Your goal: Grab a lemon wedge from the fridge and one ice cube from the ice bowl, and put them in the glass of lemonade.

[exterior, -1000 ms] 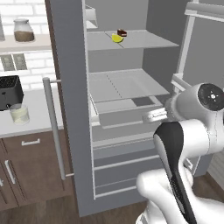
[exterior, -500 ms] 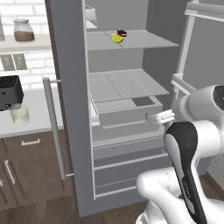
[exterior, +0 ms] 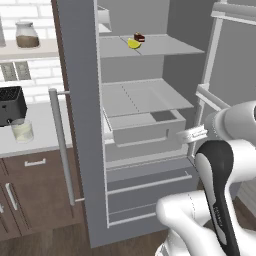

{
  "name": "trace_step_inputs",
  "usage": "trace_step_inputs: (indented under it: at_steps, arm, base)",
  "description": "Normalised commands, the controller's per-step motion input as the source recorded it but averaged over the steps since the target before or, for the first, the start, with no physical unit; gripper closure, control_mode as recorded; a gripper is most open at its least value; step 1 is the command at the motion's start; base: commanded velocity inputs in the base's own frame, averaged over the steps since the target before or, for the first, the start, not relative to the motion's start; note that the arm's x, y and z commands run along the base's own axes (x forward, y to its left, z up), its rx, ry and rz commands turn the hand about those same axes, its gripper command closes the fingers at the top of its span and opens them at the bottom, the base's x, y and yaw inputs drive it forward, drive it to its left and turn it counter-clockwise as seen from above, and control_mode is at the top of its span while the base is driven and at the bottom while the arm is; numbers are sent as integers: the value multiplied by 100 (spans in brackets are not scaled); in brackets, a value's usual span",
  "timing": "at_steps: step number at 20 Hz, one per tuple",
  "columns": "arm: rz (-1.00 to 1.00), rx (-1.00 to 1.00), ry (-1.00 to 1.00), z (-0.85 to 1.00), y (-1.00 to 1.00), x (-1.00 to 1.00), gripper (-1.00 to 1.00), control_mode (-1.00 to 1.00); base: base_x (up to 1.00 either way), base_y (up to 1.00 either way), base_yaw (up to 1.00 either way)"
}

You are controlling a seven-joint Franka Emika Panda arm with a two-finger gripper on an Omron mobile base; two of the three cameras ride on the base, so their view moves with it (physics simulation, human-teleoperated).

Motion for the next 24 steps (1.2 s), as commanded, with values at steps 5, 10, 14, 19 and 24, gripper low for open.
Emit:
trace_step_inputs:
  at_steps: [5, 10, 14, 19, 24]
  arm:
    - [0, 0, 0, 0, 0, 0, -100, 100]
    - [0, 0, 0, 0, 0, 0, -100, 100]
    - [0, 0, 0, 0, 0, 0, -100, 100]
    - [0, 0, 0, 0, 0, 0, -100, 100]
    - [0, 0, 0, 0, -2, 12, -100, -100]
  base:
    - [28, 0, 0]
    - [63, -10, 0]
    - [58, -7, 0]
    - [23, -10, 0]
    - [3, -8, 0]
